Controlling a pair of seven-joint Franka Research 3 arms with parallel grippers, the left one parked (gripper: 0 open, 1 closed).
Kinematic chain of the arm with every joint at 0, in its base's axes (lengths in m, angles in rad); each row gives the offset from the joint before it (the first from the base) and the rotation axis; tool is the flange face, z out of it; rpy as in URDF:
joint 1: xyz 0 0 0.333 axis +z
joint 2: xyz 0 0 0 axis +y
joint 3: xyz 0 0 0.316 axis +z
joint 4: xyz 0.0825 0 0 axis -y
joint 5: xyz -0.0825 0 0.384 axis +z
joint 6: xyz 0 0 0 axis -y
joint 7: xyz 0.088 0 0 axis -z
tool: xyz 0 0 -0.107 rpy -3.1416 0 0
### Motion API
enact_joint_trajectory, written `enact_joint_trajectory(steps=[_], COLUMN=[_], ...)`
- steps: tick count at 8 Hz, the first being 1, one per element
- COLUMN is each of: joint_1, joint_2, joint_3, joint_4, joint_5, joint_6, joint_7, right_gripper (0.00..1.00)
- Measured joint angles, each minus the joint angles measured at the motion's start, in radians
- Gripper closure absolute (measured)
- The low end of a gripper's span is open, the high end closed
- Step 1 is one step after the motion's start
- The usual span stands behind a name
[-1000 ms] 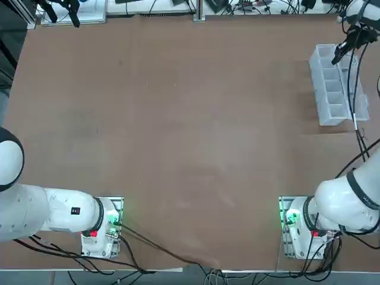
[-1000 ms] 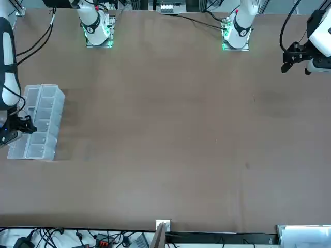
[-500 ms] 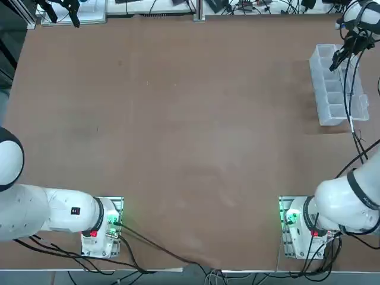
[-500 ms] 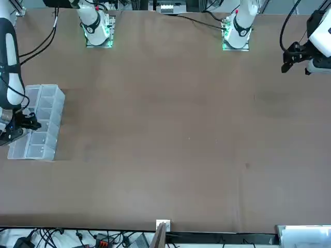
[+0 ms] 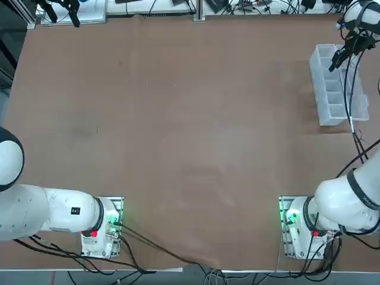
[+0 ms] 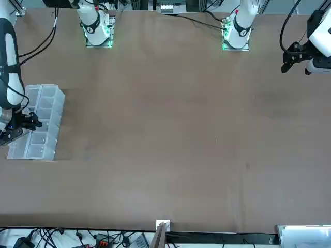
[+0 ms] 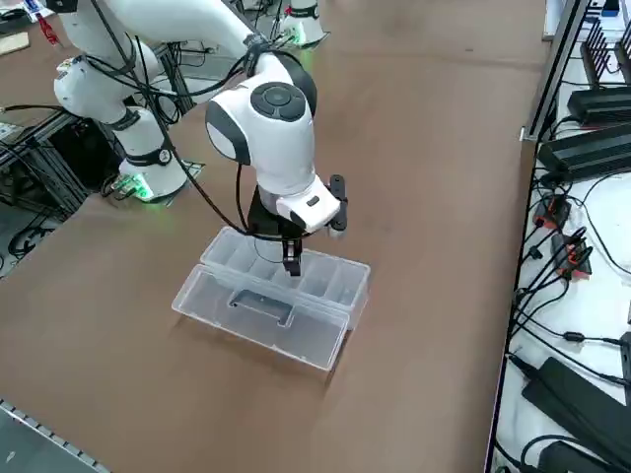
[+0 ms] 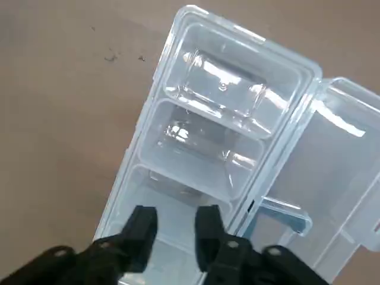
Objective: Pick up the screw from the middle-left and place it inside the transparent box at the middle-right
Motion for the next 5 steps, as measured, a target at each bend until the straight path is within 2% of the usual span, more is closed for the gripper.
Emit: enact_joint_trajectory(steps=[2, 3, 5], joint_1=[0.0, 0.001, 0.011], joint_2=[-0.001, -0.004, -0.034], joint_3=[0.002, 0.007, 0.023], joint_4=[0.021, 0.052, 0.164], joint_5=[0.0, 0.002, 0.004], joint_6=[0.001, -0.01, -0.118], joint_7=[-0.001, -0.001, 0.04], right_gripper=[0.16, 0.01, 0.0])
